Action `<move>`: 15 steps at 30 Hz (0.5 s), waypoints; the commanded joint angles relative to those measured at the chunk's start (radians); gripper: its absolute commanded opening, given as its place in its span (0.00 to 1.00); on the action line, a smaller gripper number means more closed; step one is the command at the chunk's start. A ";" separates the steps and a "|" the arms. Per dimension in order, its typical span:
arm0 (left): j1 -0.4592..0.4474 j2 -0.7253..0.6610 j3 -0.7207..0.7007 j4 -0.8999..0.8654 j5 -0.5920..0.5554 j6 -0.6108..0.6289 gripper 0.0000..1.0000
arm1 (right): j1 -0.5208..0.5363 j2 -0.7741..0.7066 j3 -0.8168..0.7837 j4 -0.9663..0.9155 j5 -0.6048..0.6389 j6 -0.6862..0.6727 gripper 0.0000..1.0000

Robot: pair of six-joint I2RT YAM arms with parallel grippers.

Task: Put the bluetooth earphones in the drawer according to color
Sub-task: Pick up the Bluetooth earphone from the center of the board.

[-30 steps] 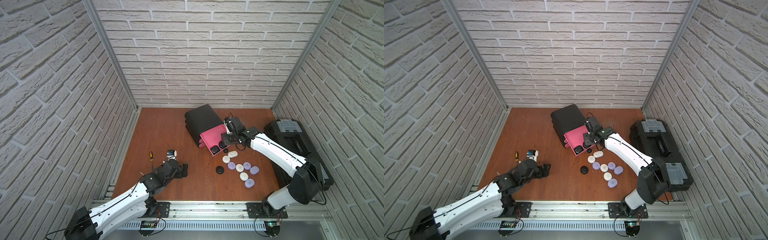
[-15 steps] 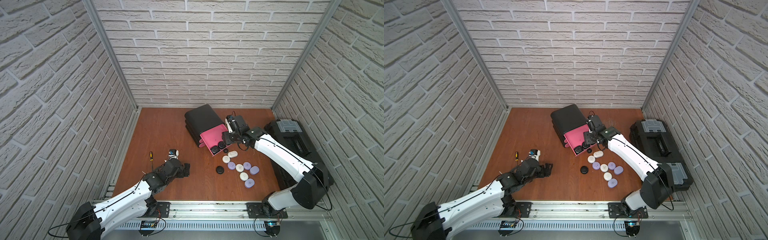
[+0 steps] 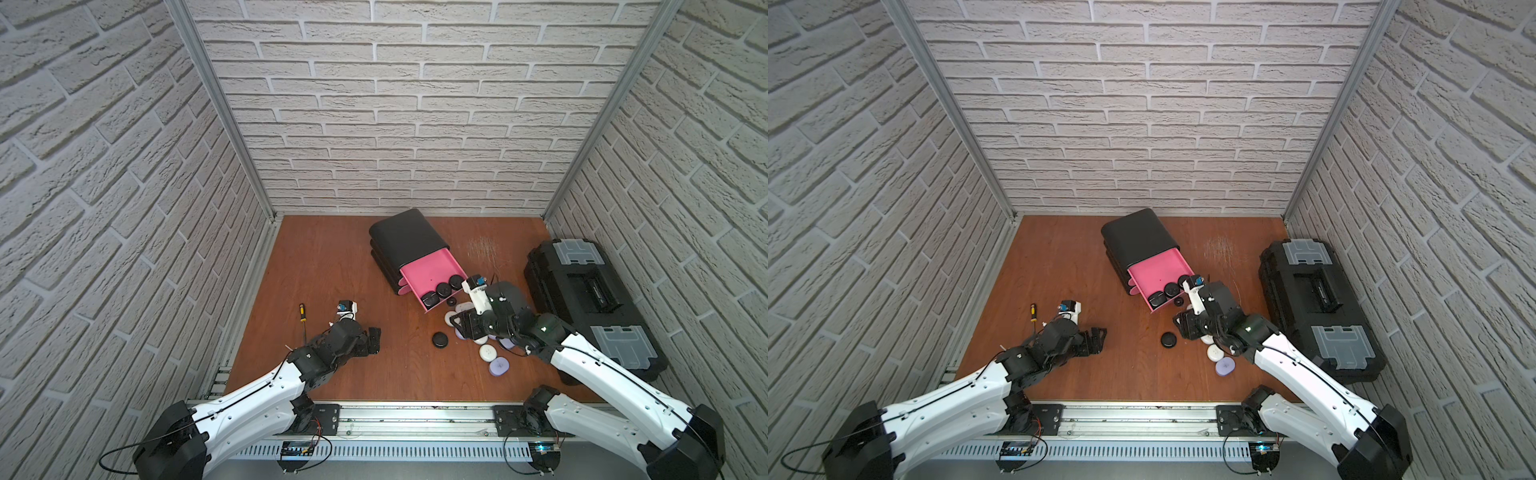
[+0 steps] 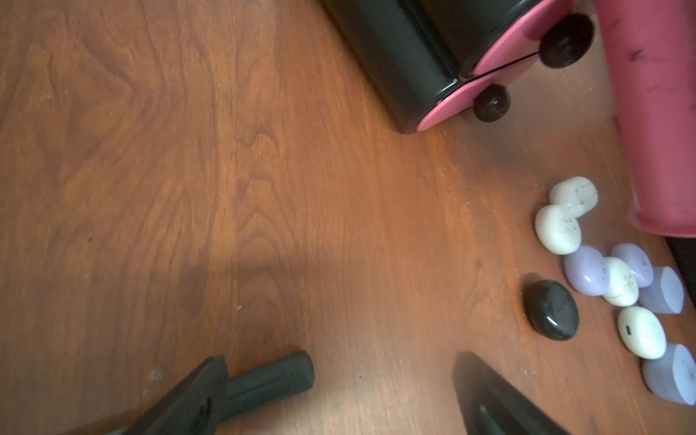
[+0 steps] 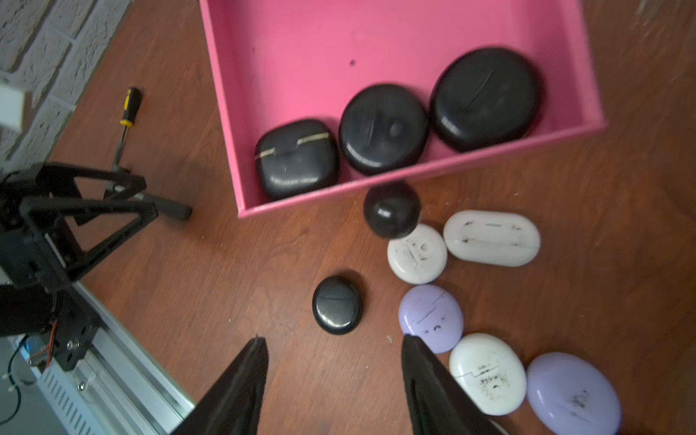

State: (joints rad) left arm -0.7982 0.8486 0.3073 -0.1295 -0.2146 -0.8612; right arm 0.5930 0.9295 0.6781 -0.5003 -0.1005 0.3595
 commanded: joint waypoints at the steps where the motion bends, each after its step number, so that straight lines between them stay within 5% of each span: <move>1: 0.012 0.014 -0.011 0.076 0.015 -0.013 0.98 | 0.061 -0.041 -0.091 0.161 0.002 0.036 0.61; 15: 0.020 -0.025 -0.020 0.045 0.008 -0.019 0.98 | 0.295 0.034 -0.361 0.510 0.302 0.080 0.65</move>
State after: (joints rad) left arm -0.7853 0.8421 0.3016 -0.0978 -0.2005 -0.8761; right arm 0.8619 0.9493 0.3374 -0.1303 0.1040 0.4381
